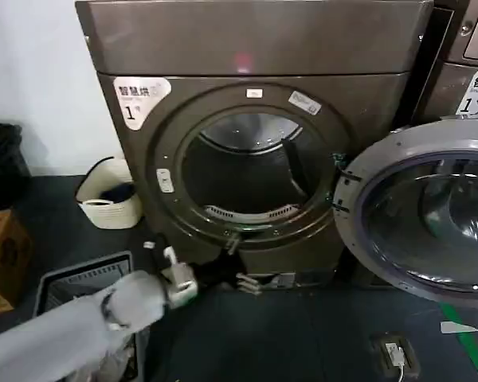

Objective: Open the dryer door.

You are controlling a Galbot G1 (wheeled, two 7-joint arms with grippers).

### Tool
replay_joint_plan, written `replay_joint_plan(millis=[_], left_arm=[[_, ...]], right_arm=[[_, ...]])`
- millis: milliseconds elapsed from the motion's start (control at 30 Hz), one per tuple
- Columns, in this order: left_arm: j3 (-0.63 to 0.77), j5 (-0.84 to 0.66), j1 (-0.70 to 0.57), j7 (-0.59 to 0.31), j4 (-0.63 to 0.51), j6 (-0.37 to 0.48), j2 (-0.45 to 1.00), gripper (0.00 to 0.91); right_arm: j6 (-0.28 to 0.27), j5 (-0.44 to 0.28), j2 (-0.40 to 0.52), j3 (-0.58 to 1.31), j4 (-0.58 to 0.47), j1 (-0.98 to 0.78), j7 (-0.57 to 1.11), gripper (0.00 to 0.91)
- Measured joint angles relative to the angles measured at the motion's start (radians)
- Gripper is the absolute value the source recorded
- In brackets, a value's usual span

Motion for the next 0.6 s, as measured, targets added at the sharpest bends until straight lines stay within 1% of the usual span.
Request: replay_joint_plan(millis=[100,200,300,433,600], left_arm=[[-0.031,0.003,0.033,-0.02,-0.023,0.046,0.059,0.907],[-0.075,-0.022,0.077,-0.017,-0.042,0.079,0.112,0.907],[-0.137,-0.032,0.127,-0.016,-0.039,0.091,0.154,0.907],[-0.203,-0.016,0.18,0.001,-0.032,0.135,0.2,0.907],[-0.232,-0.054,0.21,0.005,-0.042,0.187,0.264,0.907]], right_arm=[[0.0,-0.002,0.002,-0.006,0.002,0.006,0.0,0.907],[0.001,-0.006,0.004,-0.011,0.004,0.012,0.0,0.907],[0.009,-0.023,0.004,-0.015,0.0,0.017,-0.002,0.907],[0.011,-0.026,-0.002,-0.015,-0.005,0.023,-0.003,0.907],[0.025,-0.034,-0.004,-0.019,-0.017,0.026,-0.004,0.907]])
